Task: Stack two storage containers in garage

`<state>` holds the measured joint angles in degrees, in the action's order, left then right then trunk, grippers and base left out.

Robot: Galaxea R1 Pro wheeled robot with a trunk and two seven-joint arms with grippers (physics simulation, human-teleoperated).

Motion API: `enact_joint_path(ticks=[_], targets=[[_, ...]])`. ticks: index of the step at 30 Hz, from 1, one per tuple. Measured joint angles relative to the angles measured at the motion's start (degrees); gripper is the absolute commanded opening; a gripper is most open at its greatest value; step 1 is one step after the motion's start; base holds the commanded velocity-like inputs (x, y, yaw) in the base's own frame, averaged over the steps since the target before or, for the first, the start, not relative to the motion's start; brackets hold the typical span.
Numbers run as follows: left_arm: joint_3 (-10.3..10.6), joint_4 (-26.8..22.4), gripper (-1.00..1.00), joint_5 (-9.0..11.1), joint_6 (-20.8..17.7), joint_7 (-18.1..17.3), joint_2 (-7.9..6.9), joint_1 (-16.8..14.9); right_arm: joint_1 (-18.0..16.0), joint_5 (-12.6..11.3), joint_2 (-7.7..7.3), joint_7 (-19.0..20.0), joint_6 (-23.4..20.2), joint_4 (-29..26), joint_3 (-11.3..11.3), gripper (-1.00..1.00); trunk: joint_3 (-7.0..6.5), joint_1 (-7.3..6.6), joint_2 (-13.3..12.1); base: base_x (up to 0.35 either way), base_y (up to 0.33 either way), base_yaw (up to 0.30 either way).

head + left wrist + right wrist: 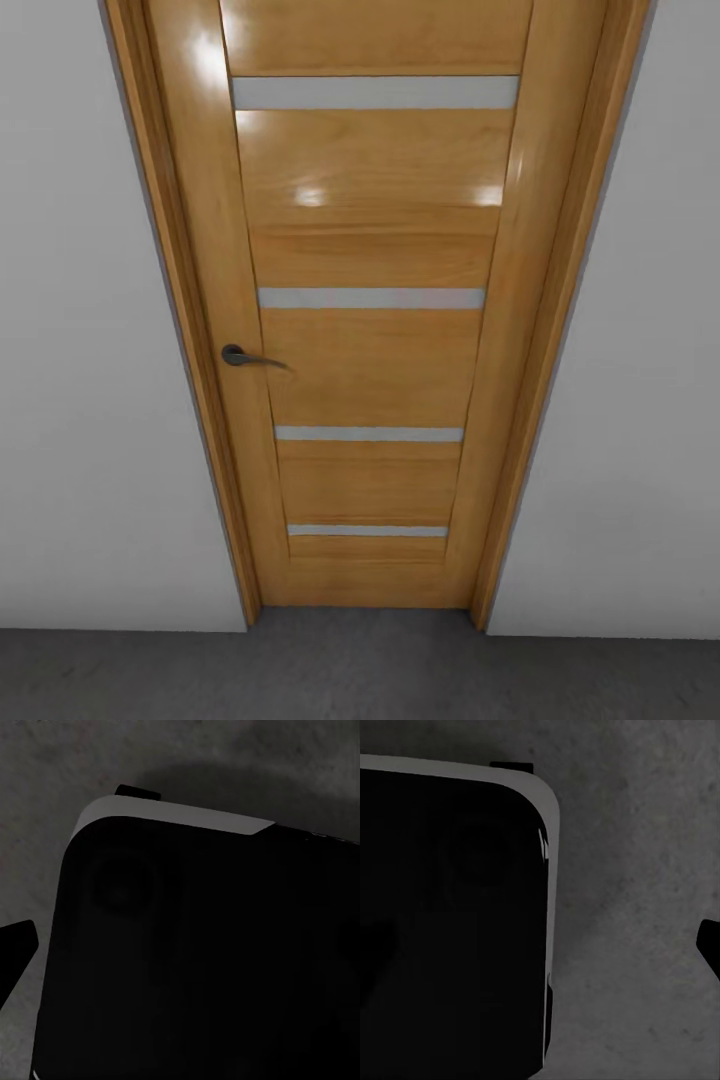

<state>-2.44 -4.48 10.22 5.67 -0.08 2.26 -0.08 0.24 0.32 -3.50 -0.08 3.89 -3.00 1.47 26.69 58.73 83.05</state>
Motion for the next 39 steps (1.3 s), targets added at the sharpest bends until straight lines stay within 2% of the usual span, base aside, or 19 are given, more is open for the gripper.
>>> enact_joint_path(ticks=[11, 24, 35, 39], targets=[[0.0, 0.0, 1.0, 0.0, 0.0, 0.0, 0.0, 0.0, 0.0, -0.2, 0.08, 0.0, 0.1, 0.0, -0.5, 1.0, 0.0, 0.0, 0.0, 0.003, 0.0, 0.0], [-0.1, 0.0, 1.0, 0.0, 0.0, 0.0, -0.06, 0.0, 0.0, -0.2, 0.09, 0.0, 0.1, 0.0, -0.6, 1.0, 0.0, -0.02, 0.0, 0.156, 0.0, 0.0], [-0.1, -0.1, 1.0, 0.0, 0.0, 0.0, -0.08, 0.0, 0.0, -0.2, 0.09, 0.0, 0.1, 0.0, -0.5, 1.0, 0.0, 0.0, 0.0, 0.026, 0.0, 0.0], [-0.1, 0.0, 1.0, 0.6, 0.0, 0.0, -0.09, 0.0, 0.0, -0.2, 0.09, 0.0, 0.1, 0.0, -0.5, 1.0, 0.0, 0.0, 0.0, 0.0, 0.0, 0.0]])
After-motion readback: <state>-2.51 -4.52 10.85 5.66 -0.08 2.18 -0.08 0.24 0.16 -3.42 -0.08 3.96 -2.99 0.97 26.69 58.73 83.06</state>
